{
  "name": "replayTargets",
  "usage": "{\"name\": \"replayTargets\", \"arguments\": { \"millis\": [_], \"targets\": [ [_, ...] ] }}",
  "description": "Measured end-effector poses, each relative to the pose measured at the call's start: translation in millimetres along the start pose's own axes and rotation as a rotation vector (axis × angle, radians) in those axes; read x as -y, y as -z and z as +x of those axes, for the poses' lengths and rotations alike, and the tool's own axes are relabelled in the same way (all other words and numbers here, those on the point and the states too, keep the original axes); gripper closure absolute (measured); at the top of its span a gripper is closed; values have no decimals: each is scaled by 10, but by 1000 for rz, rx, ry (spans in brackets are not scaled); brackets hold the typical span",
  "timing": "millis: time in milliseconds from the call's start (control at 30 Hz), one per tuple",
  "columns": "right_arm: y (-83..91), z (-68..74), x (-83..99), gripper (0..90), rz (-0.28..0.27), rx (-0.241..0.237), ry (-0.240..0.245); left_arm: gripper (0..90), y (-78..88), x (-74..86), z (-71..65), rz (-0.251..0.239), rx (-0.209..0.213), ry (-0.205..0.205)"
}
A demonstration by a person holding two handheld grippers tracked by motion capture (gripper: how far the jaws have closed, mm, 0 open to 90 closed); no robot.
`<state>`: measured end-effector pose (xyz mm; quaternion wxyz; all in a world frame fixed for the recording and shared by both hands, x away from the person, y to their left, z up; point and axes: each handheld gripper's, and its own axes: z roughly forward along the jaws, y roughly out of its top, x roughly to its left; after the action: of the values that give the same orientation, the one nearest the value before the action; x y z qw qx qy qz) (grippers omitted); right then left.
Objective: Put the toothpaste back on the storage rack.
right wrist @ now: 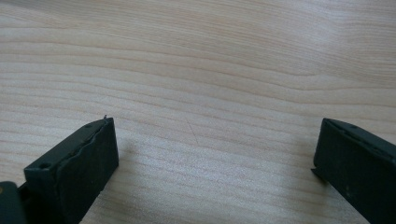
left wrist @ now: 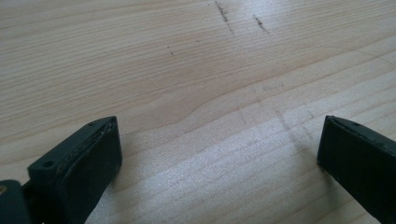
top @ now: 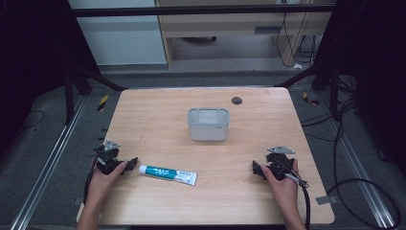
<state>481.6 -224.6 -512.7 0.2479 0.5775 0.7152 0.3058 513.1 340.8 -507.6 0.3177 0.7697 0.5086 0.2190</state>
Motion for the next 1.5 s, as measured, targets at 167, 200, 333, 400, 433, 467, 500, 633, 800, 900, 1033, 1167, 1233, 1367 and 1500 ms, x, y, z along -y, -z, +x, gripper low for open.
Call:
{"name": "replayTargets", "arguments": {
  "millis": [167, 200, 333, 400, 433, 467, 500, 633, 800, 900, 1033, 1167, 1233, 1367, 1500],
  "targets": [
    [8, -24, 9, 4, -3, -17, 21, 31, 46, 22, 28, -16, 10, -15],
    [10, -22, 10, 4, -2, -17, 18, 30, 70, 11, 41, -21, 9, -20],
    [10, -23, 10, 4, -2, -18, 20, 32, 230, -112, 62, -38, -6, -55],
    [10, -24, 10, 3, -2, -18, 21, 34, 311, -182, 61, -26, -23, -100],
    [10, -28, 10, 3, -2, -22, 24, 37, 349, -214, 61, -24, -21, -113],
    [11, -29, 10, 4, -1, -24, 24, 41, 429, -265, 39, -30, -18, -158],
    [11, -29, 10, 4, -1, -24, 24, 46, 429, -265, 39, -30, -18, -158],
    [14, -33, 14, 4, -2, -27, 27, 46, 566, -368, -88, 1, -10, -294],
    [23, -33, 24, 4, -1, -30, 30, 45, 679, -510, -330, 56, 47, -473],
    [26, -33, 25, 4, 0, -32, 31, 47, 701, -576, -455, 96, 96, -557],
    [25, -34, 26, 4, -1, -31, 32, 53, 705, -638, -567, 137, 129, -638],
    [26, -33, 25, 4, -1, -31, 31, 61, 698, -710, -654, 180, 160, -725],
    [25, -34, 26, 3, -1, -31, 32, 65, 696, -719, -671, 185, 164, -735],
    [26, -33, 26, 4, -1, -32, 31, 70, 685, -786, -779, 206, 196, -802],
    [29, -35, 29, 4, -1, -33, 34, 57, 654, -837, -861, 206, 211, -837]
  ]
}}
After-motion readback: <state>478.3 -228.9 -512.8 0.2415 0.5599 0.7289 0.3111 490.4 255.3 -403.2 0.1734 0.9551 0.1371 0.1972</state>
